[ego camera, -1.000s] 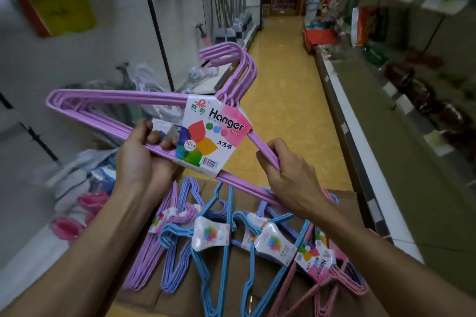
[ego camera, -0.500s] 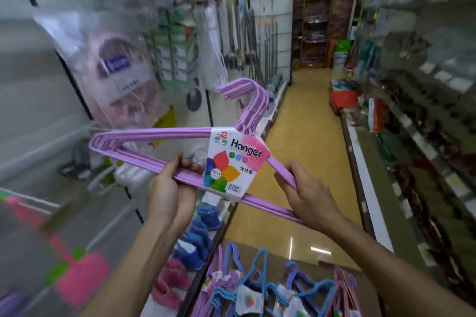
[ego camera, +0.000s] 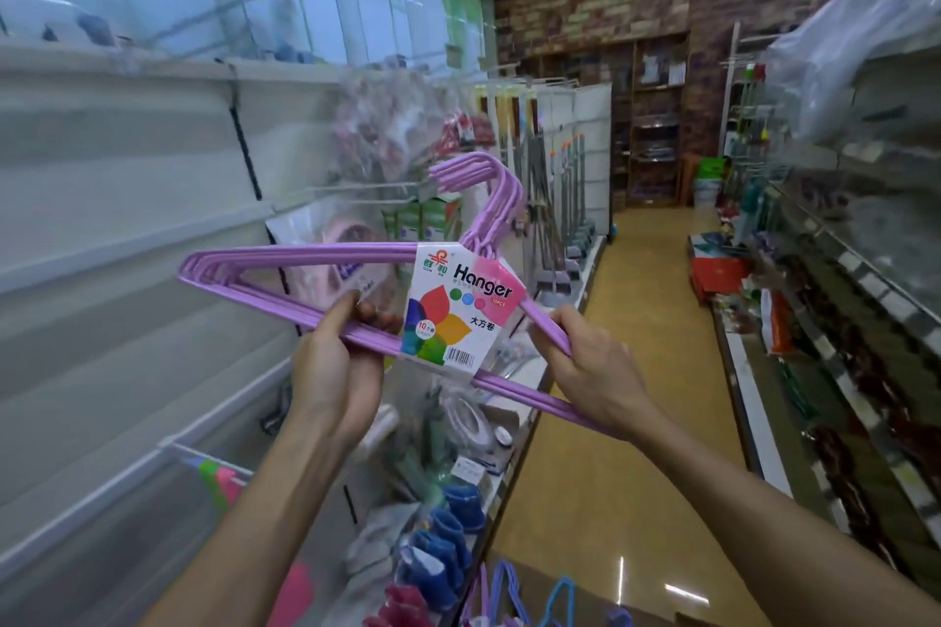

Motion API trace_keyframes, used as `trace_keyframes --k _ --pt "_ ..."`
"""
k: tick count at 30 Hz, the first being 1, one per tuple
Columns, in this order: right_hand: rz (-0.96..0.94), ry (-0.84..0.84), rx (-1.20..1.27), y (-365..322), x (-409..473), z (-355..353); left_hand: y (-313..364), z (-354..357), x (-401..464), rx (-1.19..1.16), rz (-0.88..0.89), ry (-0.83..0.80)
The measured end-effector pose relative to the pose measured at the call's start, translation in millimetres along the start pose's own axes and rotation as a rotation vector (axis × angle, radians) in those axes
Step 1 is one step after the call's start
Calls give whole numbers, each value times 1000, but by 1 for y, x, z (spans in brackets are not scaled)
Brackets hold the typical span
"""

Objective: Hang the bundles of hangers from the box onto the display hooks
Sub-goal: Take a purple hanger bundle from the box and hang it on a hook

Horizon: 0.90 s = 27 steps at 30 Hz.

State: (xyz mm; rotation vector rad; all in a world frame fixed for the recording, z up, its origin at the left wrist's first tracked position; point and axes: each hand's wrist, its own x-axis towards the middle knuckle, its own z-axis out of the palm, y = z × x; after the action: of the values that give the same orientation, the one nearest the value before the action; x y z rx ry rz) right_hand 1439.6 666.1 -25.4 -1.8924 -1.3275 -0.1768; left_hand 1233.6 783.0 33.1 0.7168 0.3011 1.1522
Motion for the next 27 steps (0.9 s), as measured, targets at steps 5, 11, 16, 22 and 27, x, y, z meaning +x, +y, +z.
trace_keyframes --k 5,11,16,22,27 --pt "-102 9 57 -55 3 -8 63 8 -44 9 114 -4" --pt "-239 -10 125 -136 -8 2 142 -9 -98 33 239 35" --pt "-325 2 196 -211 -21 12 203 -29 -149 76 369 83" --pt "-424 -17 234 -293 -47 29 267 -56 -204 85 483 142" --pt "-491 -46 314 -353 -69 39 311 -77 -240 99 558 202"
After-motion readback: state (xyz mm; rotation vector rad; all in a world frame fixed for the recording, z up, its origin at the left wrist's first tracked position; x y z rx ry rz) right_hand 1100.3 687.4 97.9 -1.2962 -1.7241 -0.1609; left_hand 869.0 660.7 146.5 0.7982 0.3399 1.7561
